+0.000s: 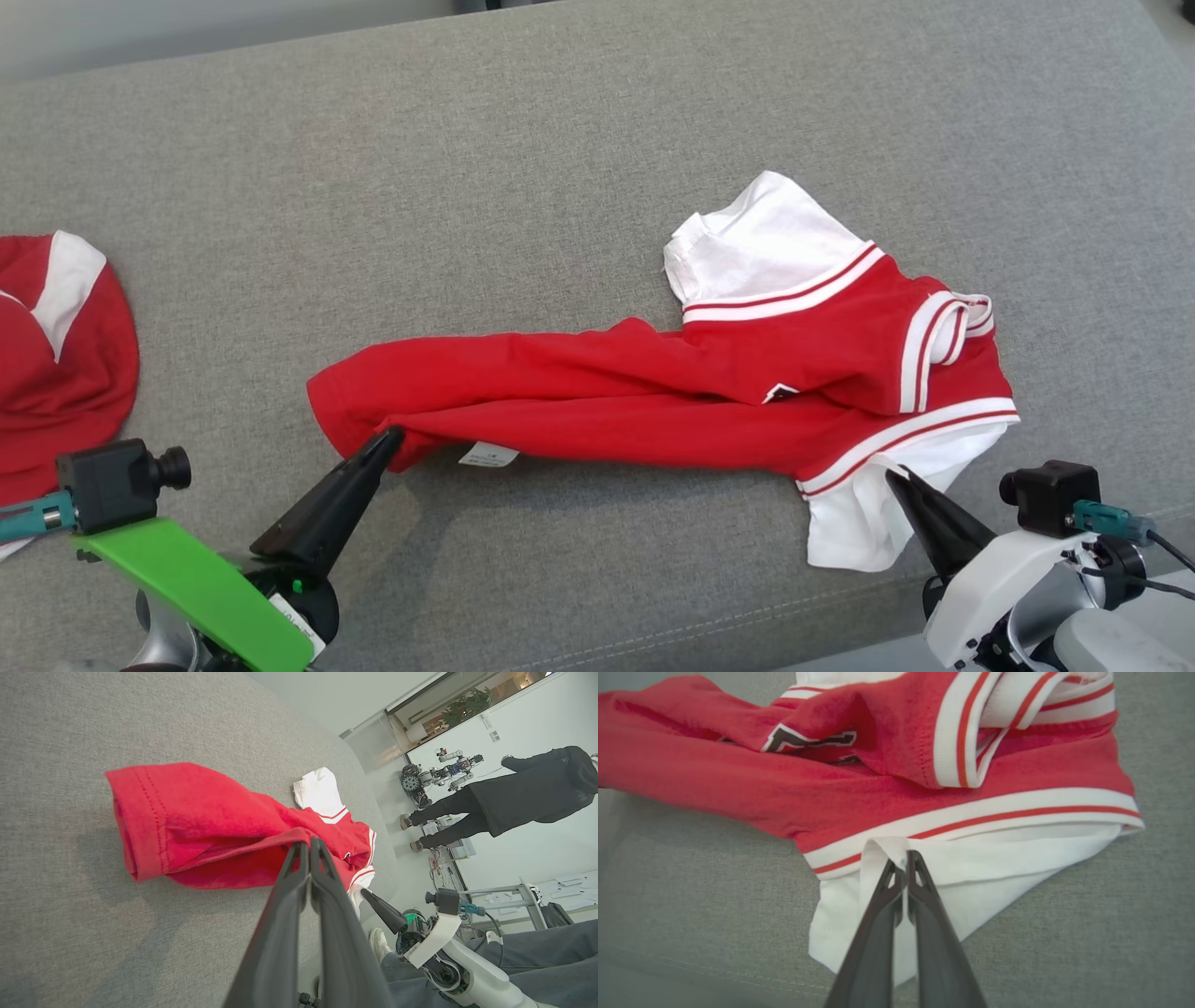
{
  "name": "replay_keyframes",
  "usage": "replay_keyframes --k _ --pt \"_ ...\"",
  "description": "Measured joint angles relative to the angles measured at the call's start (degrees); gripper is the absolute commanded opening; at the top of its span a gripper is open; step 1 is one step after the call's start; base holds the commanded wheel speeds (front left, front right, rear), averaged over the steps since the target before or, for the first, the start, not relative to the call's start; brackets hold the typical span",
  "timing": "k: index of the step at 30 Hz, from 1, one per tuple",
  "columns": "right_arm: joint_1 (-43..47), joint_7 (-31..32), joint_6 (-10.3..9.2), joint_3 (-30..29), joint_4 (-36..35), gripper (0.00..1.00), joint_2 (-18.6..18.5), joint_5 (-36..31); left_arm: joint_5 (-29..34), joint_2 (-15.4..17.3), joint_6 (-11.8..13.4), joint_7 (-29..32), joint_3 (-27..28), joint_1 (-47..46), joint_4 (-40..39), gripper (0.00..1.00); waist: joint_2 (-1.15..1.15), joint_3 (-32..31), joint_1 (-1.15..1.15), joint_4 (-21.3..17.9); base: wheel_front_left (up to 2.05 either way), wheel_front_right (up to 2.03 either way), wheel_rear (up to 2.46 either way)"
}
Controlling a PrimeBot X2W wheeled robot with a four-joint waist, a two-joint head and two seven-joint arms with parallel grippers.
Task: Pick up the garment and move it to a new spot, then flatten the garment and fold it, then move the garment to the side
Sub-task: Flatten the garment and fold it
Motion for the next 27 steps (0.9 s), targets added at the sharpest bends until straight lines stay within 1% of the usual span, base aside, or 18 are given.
replay_keyframes --k 3,5,7,9,12,14,18,22,25,27 --pt "-0.11 -0.03 0.1 -1.07 -1.6 0.0 -0.03 0.88 0.01 0.23 0.0 0.55 0.19 -0.05 0.2 0.0 0.0 -0.06 0.0 -0.02 0.0 0.0 0.0" --pt "-0.78 -0.48 1.0 -2.86 -3.89 0.0 0.1 2.66 0.3 1.49 0.0 1.64 0.08 -0.13 0.38 0.0 0.0 -0.38 0.0 -0.08 0.0 0.0 0.0" --pt "-2.93 -1.35 2.14 -5.94 -7.24 0.0 0.1 5.49 1.33 3.8 0.0 3.27 0.09 -0.55 0.82 0.0 0.0 -0.83 0.0 -0.15 0.0 0.0 0.0" --pt "-6.43 -2.42 2.81 -10.11 -10.9 0.0 -0.56 8.0 2.15 6.34 0.0 4.67 1.18 -1.97 1.74 0.0 0.0 -1.45 0.0 -0.27 0.0 0.0 0.0" --pt "-10.7 -3.67 3.65 -16.59 -15.95 0.0 -3.66 10.93 2.31 10.09 0.0 7.31 3.14 -5.82 1.89 0.0 0.0 -2.71 0.0 -0.48 0.0 0.0 0.0" --pt "-11.38 -4.09 4.65 -20.36 -19.13 0.0 -5.45 13.95 2.24 12.55 0.0 9.83 3.41 -7.49 1.43 0.0 0.0 -3.75 0.0 -0.63 0.0 0.0 0.0" --pt "-11.11 -4.13 5.99 -24.91 -25.01 0.0 -7.19 19.62 0.98 16.57 0.0 15.26 3.5 -8.0 -0.63 0.0 0.0 -6.02 0.0 -0.93 0.0 0.0 0.0" --pt "-8.31 -4.04 6.22 -29.14 -29.52 0.0 -9.61 24.19 -2.69 18.23 0.0 18.35 5.39 -9.49 -4.21 0.0 0.0 -8.28 0.0 -1.3 0.0 0.0 0.0" --pt "-5.89 -4.03 6.31 -32.3 -33.84 0.0 -10.54 27.11 -5.79 18.4 0.0 19.82 6.9 -10.96 -8.09 0.0 0.0 -9.91 0.0 -1.64 0.0 0.0 0.0" --pt "-5.39 -4.04 6.23 -35.75 -36.97 0.0 -11.55 29.16 -7.39 18.71 0.0 21.06 7.81 -11.51 -10.55 0.0 0.0 -10.96 0.0 -1.89 0.0 0.0 0.0"
